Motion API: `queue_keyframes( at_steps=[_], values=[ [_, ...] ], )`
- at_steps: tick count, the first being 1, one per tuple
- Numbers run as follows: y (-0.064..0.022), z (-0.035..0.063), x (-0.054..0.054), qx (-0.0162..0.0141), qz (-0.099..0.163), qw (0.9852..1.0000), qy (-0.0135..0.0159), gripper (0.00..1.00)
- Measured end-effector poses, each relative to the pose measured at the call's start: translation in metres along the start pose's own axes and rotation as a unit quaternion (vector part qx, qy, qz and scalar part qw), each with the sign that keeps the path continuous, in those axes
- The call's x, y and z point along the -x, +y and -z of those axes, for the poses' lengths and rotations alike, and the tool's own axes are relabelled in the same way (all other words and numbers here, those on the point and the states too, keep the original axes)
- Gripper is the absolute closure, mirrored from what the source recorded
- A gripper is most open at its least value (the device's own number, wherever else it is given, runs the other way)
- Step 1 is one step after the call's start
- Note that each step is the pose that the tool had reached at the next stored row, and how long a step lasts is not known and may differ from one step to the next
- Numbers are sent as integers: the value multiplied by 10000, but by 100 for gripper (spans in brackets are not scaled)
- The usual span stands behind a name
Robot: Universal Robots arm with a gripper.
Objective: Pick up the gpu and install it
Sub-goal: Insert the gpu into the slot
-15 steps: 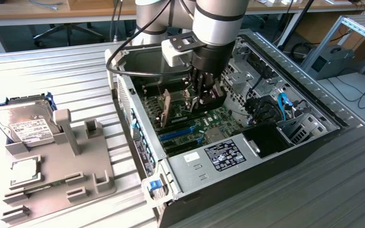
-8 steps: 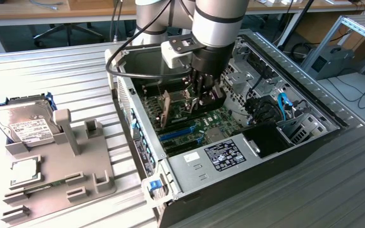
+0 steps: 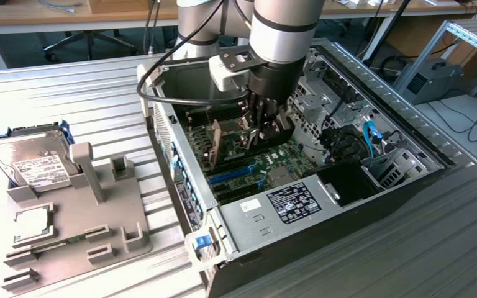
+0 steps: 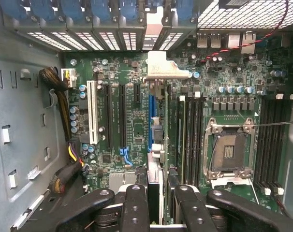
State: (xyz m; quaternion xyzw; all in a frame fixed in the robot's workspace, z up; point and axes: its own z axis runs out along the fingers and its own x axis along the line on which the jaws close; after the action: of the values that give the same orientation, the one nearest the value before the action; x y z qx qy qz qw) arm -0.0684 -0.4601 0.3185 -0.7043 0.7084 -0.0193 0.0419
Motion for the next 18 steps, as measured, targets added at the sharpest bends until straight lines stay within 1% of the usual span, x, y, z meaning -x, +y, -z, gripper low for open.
queue_keyframes(
  at_steps=[10,18],
  values=[
    [31,-14,-6,1,0,10000,1,74],
    [88,-43,-7,0,0,10000,3,74]
  ],
)
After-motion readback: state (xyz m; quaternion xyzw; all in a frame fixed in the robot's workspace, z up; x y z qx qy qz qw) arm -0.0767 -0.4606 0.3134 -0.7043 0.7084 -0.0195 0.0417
